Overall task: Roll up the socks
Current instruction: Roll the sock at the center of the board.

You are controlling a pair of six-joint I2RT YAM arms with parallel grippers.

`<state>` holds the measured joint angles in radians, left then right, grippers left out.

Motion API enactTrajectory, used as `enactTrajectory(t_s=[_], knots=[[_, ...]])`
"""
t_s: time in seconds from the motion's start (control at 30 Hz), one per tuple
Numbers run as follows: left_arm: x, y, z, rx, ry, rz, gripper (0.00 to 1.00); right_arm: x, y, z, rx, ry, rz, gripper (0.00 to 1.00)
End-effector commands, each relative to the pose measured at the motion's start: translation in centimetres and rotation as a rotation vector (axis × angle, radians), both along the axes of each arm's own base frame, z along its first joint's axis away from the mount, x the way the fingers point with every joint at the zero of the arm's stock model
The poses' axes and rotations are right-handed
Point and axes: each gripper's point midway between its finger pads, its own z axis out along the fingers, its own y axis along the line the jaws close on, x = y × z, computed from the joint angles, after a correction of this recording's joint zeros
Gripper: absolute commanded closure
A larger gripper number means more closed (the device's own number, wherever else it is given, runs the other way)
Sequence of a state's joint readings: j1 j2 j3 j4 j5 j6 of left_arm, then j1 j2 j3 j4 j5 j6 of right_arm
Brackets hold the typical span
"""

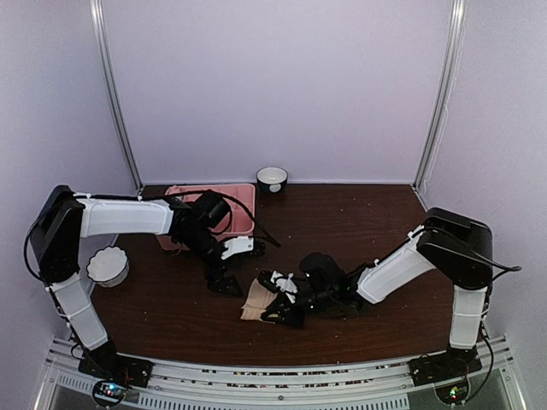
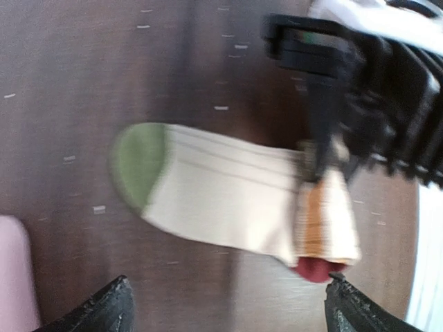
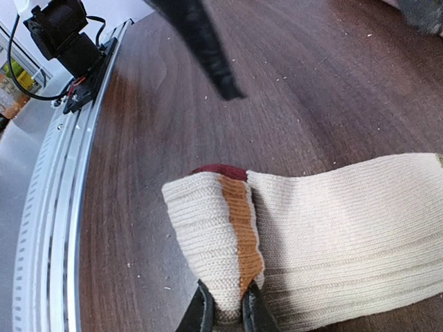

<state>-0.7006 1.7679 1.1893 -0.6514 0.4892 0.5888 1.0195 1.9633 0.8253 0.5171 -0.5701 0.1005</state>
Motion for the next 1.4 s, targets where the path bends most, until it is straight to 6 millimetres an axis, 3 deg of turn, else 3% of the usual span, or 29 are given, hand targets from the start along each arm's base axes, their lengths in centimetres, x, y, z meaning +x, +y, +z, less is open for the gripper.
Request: enactTrajectory(t_s=[0.0, 0.07, 0.1, 0.13, 0.2, 0.27, 0.37, 0.53, 0.97, 1.23, 1.3, 1.37], knots=[[6.3, 0.3, 0.6, 0.034, -0.212, 0.217, 0.02, -3.4, -4.7, -7.4, -0.279, 0.322, 0.005, 0.95], [7.8, 1.0, -1.0, 0.082, -0.135, 0.310, 0.02, -3.3, -4.8, -7.5, -0.286, 0.350, -0.003, 0.95], [7.0, 1.3, -1.3, 0.070, -0.019, 0.283, 0.02, -3.1, -5.0, -7.6, -0.288, 0.362, -0.013, 0.95], [6.3, 0.8, -0.4, 0.002, 0.074, 0.228, 0.02, -3.0, -5.1, -7.7, -0.290, 0.378, -0.022, 0.95], [6.0, 0.5, 1.0, -0.054, 0.021, 0.172, 0.02, -2.6, -5.4, -7.8, -0.291, 0.420, -0.049, 0.95], [3.6, 0.1, 0.9, -0.043, -0.091, 0.043, 0.02, -2.1, -5.6, -8.1, -0.302, 0.464, -0.080, 0.95], [-0.2, -0.3, 0.8, -0.057, -0.121, -0.120, 0.02, -1.2, -5.9, -8.6, -0.320, 0.518, -0.131, 0.95], [-3.9, -1.4, 0.5, -0.097, -0.097, -0.230, 0.07, -0.3, -5.6, -8.9, -0.316, 0.592, -0.174, 0.95], [-4.3, -3.6, -2.7, -0.038, -0.026, -0.226, 0.18, 0.3, -4.9, -9.3, -0.291, 0.665, -0.204, 0.95], [-3.9, -4.0, -4.3, 0.009, 0.004, -0.207, 0.63, 0.2, -5.1, -9.4, -0.284, 0.671, -0.217, 0.94], [-3.7, -3.7, -4.9, 0.033, 0.015, -0.190, 0.83, 0.1, -5.3, -9.3, -0.274, 0.667, -0.222, 0.90], [-3.4, -3.3, -5.7, 0.058, 0.050, -0.166, 0.94, 0.1, -5.5, -9.0, -0.252, 0.648, -0.230, 0.83]])
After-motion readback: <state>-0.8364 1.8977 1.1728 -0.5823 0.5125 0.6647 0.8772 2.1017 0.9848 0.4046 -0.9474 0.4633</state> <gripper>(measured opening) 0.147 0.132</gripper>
